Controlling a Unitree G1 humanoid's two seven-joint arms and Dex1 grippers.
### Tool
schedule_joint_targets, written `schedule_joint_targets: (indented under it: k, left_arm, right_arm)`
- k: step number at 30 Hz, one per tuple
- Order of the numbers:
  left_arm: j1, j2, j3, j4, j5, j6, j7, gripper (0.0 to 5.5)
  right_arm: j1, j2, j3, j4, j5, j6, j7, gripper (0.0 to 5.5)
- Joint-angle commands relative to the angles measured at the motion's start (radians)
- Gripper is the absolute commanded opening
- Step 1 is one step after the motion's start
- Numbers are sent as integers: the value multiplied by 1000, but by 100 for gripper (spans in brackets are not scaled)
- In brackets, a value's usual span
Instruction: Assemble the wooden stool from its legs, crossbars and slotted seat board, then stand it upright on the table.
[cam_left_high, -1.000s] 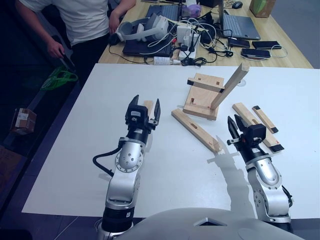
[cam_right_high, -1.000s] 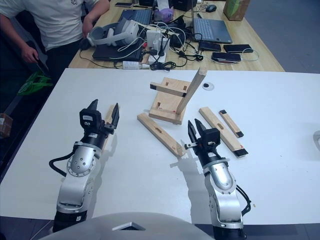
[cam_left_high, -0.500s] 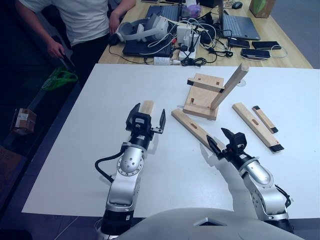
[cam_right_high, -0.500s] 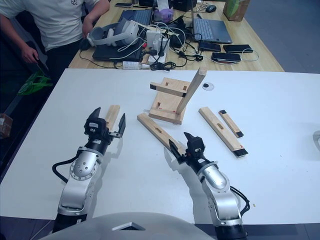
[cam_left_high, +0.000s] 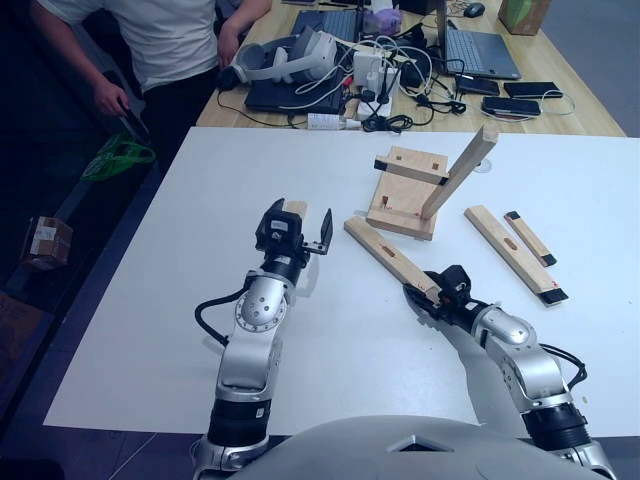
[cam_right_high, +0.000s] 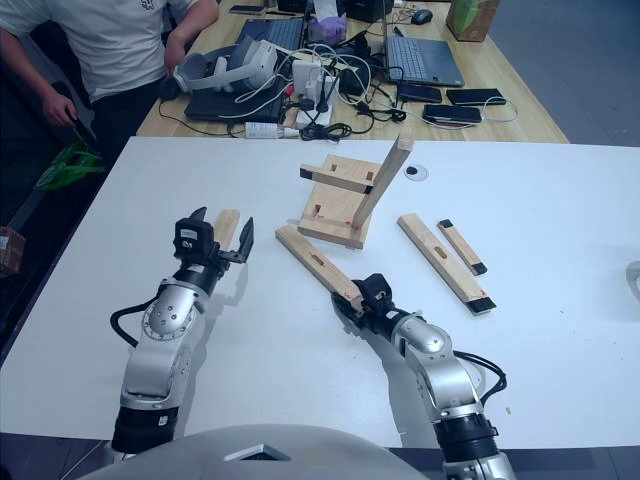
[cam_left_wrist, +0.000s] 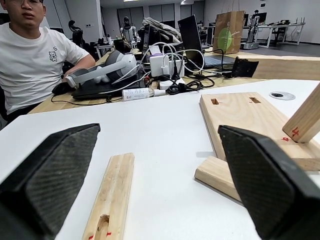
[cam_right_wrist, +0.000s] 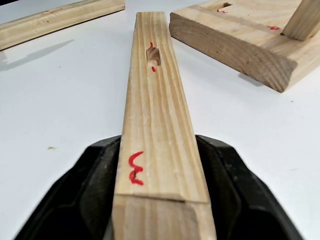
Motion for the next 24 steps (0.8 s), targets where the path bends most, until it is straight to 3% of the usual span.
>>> schedule_joint_targets:
  k: [1, 4, 7, 12, 16, 24]
  left_arm:
    - [-22, -32, 23, 9, -103, 129, -43, 436]
    - [-24, -99, 78, -18, -325, 411, -89, 436]
    - [-74, -204, 271, -36, -624, 637, -43, 436]
    - [-179, -254, 482, -3, -979, 749, 101, 436]
    - [-216, -241, 499, 24, -1171, 750, 209, 436]
    - [-206, -156, 440, 60, -1236, 734, 310, 436]
  right_arm:
    - [-20, -3, 4, 7, -4, -7, 12, 236]
    - [-28, -1, -5, 3, 0, -40, 17, 205]
    - [-39, 11, -20, 2, 6, -89, 12, 205]
    - [-48, 34, -36, -6, 31, -154, 23, 205]
    - [-56, 48, -37, -20, 54, -175, 37, 205]
    - [-28, -34, -15, -47, 14, -102, 75, 205]
